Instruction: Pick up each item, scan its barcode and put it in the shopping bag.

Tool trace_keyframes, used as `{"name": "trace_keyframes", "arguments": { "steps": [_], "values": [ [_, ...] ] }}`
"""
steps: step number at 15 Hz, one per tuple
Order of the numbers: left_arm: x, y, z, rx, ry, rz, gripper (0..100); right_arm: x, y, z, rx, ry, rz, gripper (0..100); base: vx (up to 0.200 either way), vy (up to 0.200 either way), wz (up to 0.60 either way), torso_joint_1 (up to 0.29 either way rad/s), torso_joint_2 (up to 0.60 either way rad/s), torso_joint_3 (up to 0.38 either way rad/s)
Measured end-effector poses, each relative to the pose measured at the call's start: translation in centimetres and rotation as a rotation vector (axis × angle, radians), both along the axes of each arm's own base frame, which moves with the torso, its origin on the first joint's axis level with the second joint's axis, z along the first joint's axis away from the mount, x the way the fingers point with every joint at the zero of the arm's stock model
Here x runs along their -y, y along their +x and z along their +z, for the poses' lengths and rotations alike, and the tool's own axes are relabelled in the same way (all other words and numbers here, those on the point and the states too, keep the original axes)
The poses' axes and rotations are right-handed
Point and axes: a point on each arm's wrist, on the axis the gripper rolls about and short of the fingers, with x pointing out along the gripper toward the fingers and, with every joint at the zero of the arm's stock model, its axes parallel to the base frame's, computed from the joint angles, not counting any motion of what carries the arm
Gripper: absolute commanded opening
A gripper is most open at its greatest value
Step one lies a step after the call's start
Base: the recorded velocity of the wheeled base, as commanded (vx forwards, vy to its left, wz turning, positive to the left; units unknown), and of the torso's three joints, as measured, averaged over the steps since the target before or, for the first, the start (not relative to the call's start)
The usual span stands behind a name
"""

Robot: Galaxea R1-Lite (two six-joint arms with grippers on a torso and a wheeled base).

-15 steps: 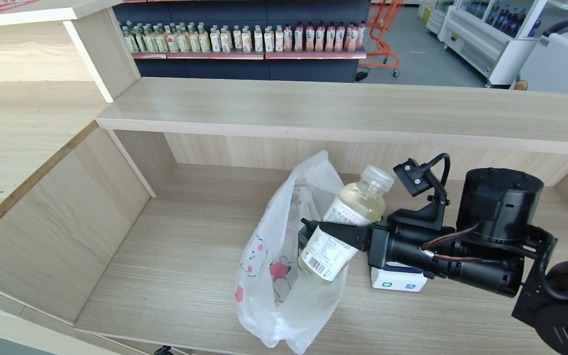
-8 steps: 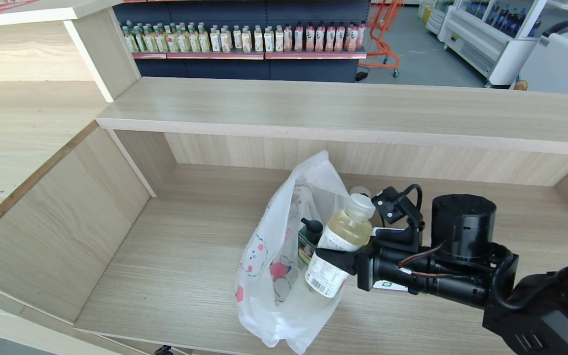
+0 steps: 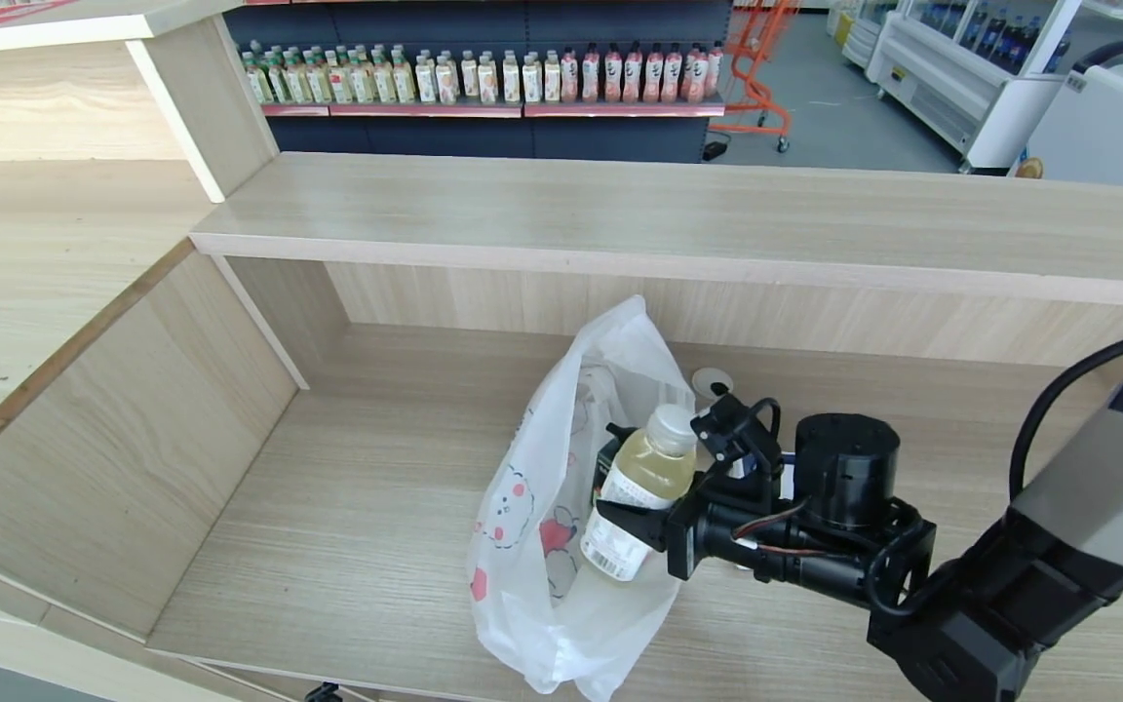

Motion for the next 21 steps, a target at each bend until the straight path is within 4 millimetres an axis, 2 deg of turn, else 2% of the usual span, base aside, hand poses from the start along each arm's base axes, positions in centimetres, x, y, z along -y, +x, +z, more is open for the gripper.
{"name": "trace_keyframes", "arguments": {
  "steps": [6, 11, 12, 17, 21],
  "values": [
    [0.0, 0.0, 0.0, 0.000, 0.000, 0.000, 100, 0.2, 0.7, -1.2, 0.087, 0.001, -0.007, 0, 0.000, 0.000, 0.00, 0.000, 0.00, 0.000],
    [0.0, 0.0, 0.0, 0.000, 0.000, 0.000, 100, 0.2, 0.7, -1.2, 0.147, -0.013, -0.002, 0, 0.000, 0.000, 0.00, 0.000, 0.00, 0.000],
    [0.0, 0.0, 0.0, 0.000, 0.000, 0.000, 100, 0.2, 0.6, -1.2, 0.160, -0.018, 0.002, 100, 0.000, 0.000, 0.00, 0.000, 0.00, 0.000],
    [0.0, 0.0, 0.0, 0.000, 0.000, 0.000, 100, -0.1, 0.2, -0.8, 0.178, 0.000, 0.028, 100, 0.000, 0.000, 0.00, 0.000, 0.00, 0.000],
    [0.0, 0.0, 0.0, 0.000, 0.000, 0.000, 100, -0.3, -0.6, 1.1, 0.159, 0.073, 0.052, 100, 0.000, 0.000, 0.00, 0.000, 0.00, 0.000]
  ]
}}
